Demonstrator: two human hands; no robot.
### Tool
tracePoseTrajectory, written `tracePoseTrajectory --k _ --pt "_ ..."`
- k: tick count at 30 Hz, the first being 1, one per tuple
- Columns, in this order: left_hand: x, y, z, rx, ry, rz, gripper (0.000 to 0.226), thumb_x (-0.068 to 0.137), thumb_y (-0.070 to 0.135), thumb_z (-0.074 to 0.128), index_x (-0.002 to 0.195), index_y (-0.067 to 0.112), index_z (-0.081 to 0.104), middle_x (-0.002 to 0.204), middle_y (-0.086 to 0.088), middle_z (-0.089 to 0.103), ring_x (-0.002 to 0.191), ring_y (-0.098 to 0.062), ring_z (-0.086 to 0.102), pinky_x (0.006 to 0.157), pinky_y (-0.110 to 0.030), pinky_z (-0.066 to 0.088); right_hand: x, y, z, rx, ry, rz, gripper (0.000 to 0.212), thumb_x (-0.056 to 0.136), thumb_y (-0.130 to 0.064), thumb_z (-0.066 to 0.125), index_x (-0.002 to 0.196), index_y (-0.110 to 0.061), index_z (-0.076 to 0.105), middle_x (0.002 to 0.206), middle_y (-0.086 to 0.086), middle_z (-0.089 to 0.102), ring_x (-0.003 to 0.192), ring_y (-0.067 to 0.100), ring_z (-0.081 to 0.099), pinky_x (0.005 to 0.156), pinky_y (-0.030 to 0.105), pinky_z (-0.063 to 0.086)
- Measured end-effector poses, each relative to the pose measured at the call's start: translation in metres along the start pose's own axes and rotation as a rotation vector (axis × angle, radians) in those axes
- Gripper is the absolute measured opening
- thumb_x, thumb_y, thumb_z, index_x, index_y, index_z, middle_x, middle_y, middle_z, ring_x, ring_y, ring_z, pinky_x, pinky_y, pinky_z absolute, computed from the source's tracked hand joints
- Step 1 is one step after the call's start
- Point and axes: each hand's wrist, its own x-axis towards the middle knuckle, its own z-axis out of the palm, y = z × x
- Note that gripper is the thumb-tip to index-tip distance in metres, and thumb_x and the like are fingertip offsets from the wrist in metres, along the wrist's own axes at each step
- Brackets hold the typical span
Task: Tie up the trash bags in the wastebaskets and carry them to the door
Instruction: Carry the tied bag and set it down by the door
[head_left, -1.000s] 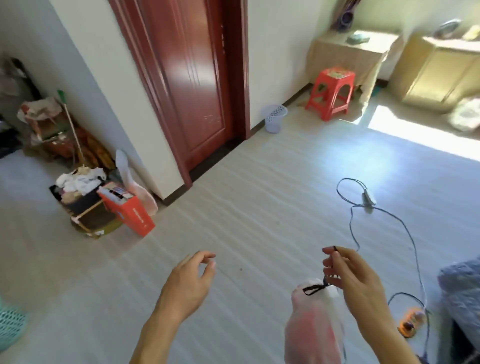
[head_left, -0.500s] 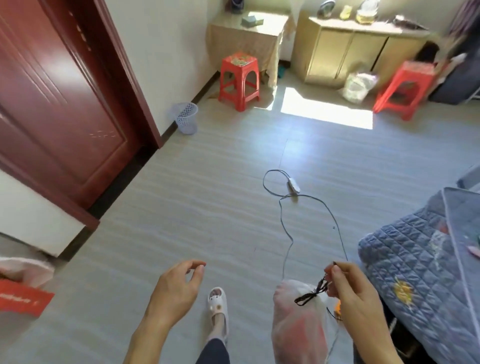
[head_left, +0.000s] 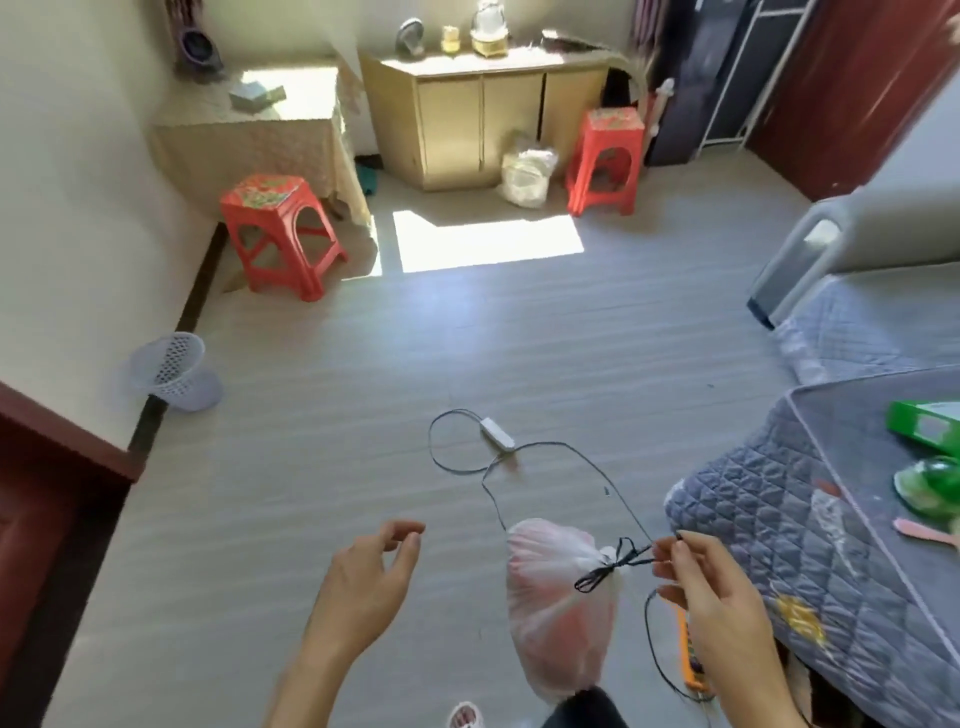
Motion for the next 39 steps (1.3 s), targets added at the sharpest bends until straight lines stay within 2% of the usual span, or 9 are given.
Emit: tracePoseTrajectory --k 2,5,7,12,19,25,31,35,39 --pt "0.049 0.020 -0.008 0.002 -0.023 0.046 0.013 0.095 0.034 0.056 0.100 0.041 0.067 0.095 0.027 0.067 0.094 0.010 0.059 0.070 -0.012 0.039 0.033 -0.015 0.022 0.035 0.035 0.007 0.022 0.099 -0.016 0.052 0.088 -0.022 0.071 0.085 0.000 0.074 0.083 0.013 0.070 0.074 0.031 0.058" --pt "0.124 0.052 -0.008 0.009 -0.054 0.100 0.014 0.095 0.035 0.056 0.102 0.040 0.067 0.097 0.026 0.067 0.095 0.008 0.060 0.071 -0.015 0.040 0.092 -0.036 0.049 0.060 0.054 -0.018 0.023 0.098 -0.015 0.053 0.086 -0.023 0.071 0.078 -0.005 0.073 0.075 0.005 0.068 0.079 0.035 0.059" --pt "0.173 0.075 -0.004 0.016 -0.065 0.127 0.014 0.096 0.036 0.055 0.103 0.040 0.066 0.098 0.027 0.066 0.092 0.010 0.058 0.070 -0.013 0.039 0.138 -0.050 0.064 0.051 0.034 -0.036 0.021 0.098 -0.015 0.053 0.089 -0.021 0.071 0.077 -0.003 0.072 0.073 0.006 0.067 0.080 0.036 0.057" --pt "0.299 0.131 0.009 0.003 -0.054 0.149 0.013 0.096 0.037 0.054 0.101 0.043 0.064 0.096 0.030 0.064 0.088 0.020 0.054 0.068 -0.005 0.039 0.270 -0.082 0.100 0.033 0.017 -0.071 0.027 0.098 -0.018 0.055 0.085 -0.035 0.071 0.074 -0.001 0.070 0.071 0.014 0.065 0.080 0.043 0.057" --pt "0.448 0.225 0.009 -0.022 -0.054 0.130 0.013 0.095 0.034 0.057 0.097 0.043 0.065 0.094 0.032 0.065 0.093 0.012 0.060 0.069 -0.005 0.039 0.427 -0.160 0.123 -0.015 -0.012 -0.074 0.022 0.098 -0.021 0.056 0.082 -0.031 0.068 0.071 -0.006 0.069 0.069 0.008 0.065 0.081 0.042 0.055" --pt "0.590 0.300 0.030 -0.058 -0.137 0.150 0.017 0.093 0.029 0.062 0.091 0.044 0.068 0.094 0.027 0.068 0.090 0.015 0.059 0.067 -0.003 0.040 0.564 -0.201 0.127 -0.009 0.103 -0.058 0.025 0.099 -0.022 0.052 0.088 -0.038 0.068 0.075 -0.004 0.069 0.070 0.011 0.065 0.083 0.047 0.056" --pt "0.769 0.382 0.058 0.023 -0.285 0.253 0.015 0.094 0.033 0.059 0.094 0.047 0.066 0.098 0.028 0.066 0.096 0.009 0.060 0.069 -0.006 0.039 0.710 -0.238 0.138 0.012 0.260 -0.003 0.024 0.099 -0.021 0.052 0.090 -0.036 0.068 0.070 -0.006 0.065 0.066 0.010 0.060 0.080 0.049 0.053" --pt "0.910 0.454 0.069 0.131 -0.399 0.390 0.014 0.096 0.037 0.055 0.096 0.050 0.061 0.104 0.031 0.061 0.101 0.004 0.058 0.075 -0.013 0.040 0.813 -0.278 0.149 0.058 0.434 0.014 0.024 0.100 -0.020 0.050 0.091 -0.033 0.068 0.066 -0.015 0.061 0.064 0.007 0.056 0.076 0.042 0.051" --pt "1.024 0.551 0.075 0.229 -0.444 0.562 0.017 0.097 0.037 0.051 0.110 0.043 0.062 0.113 0.025 0.060 0.105 -0.001 0.057 0.084 -0.020 0.042 0.903 -0.331 0.147 0.123 0.599 0.033 0.022 0.101 -0.019 0.049 0.095 -0.026 0.069 0.063 -0.019 0.058 0.060 0.007 0.052 0.073 0.039 0.049"
